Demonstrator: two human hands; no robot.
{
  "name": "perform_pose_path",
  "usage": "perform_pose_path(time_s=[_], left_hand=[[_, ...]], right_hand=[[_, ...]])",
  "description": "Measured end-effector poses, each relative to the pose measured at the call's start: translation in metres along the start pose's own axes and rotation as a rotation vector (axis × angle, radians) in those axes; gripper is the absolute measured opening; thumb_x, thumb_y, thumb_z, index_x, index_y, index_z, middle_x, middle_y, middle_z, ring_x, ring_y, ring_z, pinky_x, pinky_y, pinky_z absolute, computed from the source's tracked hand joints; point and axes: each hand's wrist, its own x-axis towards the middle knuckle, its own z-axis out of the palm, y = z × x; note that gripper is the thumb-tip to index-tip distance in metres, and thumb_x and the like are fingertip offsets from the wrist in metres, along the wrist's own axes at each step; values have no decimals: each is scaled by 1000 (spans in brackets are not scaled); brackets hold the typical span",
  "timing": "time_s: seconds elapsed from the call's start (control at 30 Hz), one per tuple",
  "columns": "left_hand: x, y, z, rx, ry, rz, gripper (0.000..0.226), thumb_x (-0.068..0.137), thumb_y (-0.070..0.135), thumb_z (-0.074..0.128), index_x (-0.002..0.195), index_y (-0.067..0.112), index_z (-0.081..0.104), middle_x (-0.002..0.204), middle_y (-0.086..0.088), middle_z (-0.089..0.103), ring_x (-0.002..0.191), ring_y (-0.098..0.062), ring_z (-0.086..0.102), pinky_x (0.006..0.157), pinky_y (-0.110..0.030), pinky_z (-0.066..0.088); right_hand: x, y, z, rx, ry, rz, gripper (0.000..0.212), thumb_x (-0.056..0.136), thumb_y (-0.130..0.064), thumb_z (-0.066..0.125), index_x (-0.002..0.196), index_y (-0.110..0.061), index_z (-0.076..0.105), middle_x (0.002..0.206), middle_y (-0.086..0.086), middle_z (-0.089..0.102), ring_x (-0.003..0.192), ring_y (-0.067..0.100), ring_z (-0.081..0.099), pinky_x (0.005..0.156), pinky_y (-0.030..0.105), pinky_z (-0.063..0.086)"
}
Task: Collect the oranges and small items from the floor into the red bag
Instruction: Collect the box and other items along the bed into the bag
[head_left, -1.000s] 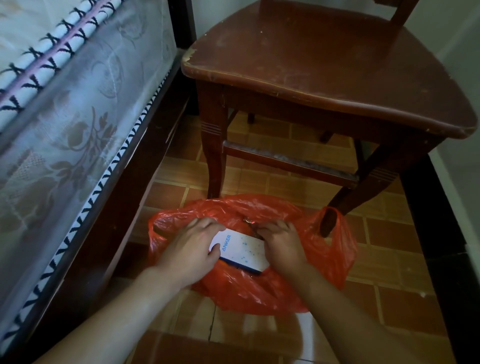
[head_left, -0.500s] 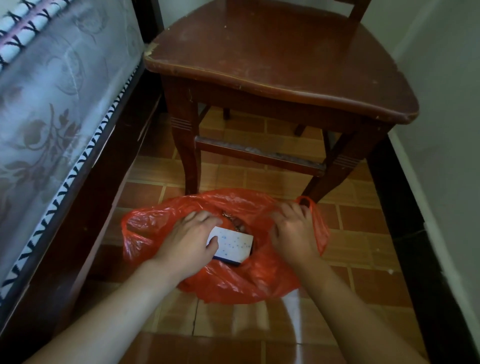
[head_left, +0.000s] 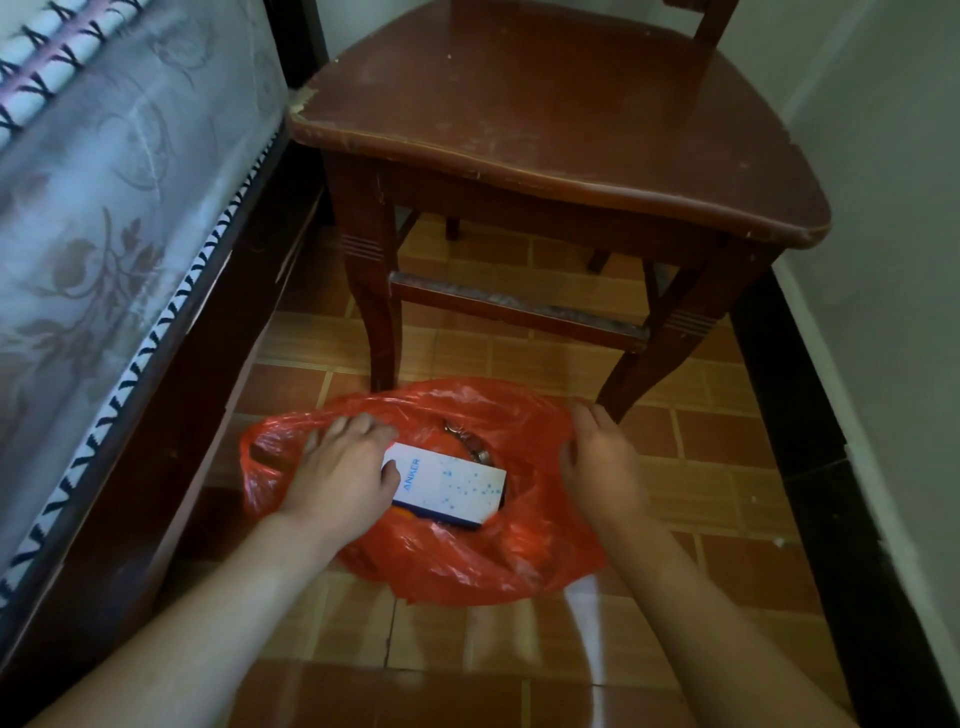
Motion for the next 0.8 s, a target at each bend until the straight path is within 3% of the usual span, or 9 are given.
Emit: perform_pose_path(time_s=[0.17,0.27,0.4,0.53,0.6,0.7,0.8], left_hand=[[-9,-14,-11,19,19,-30,42,93,32,59,135,26,61,133,3,59,127,-21,51,109,-45,42],[-14,-28,-18,-21,1,41,32,93,37,50,114,29,71,117,10,66,117,-16,55,104,-41,45],[-25,-39,-30,-55,-43,128,42,81,48,38,97,31,73,100,16,67,104,-12,58,101,-40,44],[-36,-54,-38,-24,-17,129,42,72,37,49,104,31,74,107,16,66,113,-12,54,109,-37,40],[-40,-63,-38,-34,90,118,35,76,27,55,105,26,75,109,12,65,116,-15,54,110,-40,41],[-43,-68,-38,-40,243,38,34,91,35,54,118,21,70,123,6,60,124,-18,50,109,-45,42],[-42,-62,-31,-32,184,-137,55,96,49,52,142,20,52,141,-2,50,133,-24,46,108,-46,46]], right_hand=[[7,-27,11,5,-23,-25,25,86,5,59,108,-4,67,95,12,64,78,33,67,62,37,52],[5,-52,15,56,-34,-89,28,86,2,63,111,-6,72,96,13,68,78,34,68,64,38,55],[-3,-91,27,123,-91,-178,30,94,-8,59,121,-14,70,108,6,67,91,26,67,77,39,58],[-8,-115,32,137,-99,-255,34,96,-11,57,127,-17,67,118,1,63,102,23,63,90,37,54],[-11,-127,32,155,-117,-260,32,97,-11,55,128,-17,65,121,0,59,100,23,62,87,37,53],[-14,-139,35,198,-163,-249,29,98,-9,53,124,-16,63,121,-1,53,91,24,63,75,40,56],[-16,-145,40,223,-204,-240,23,101,-22,55,122,-17,62,118,-4,50,86,21,62,72,42,56]])
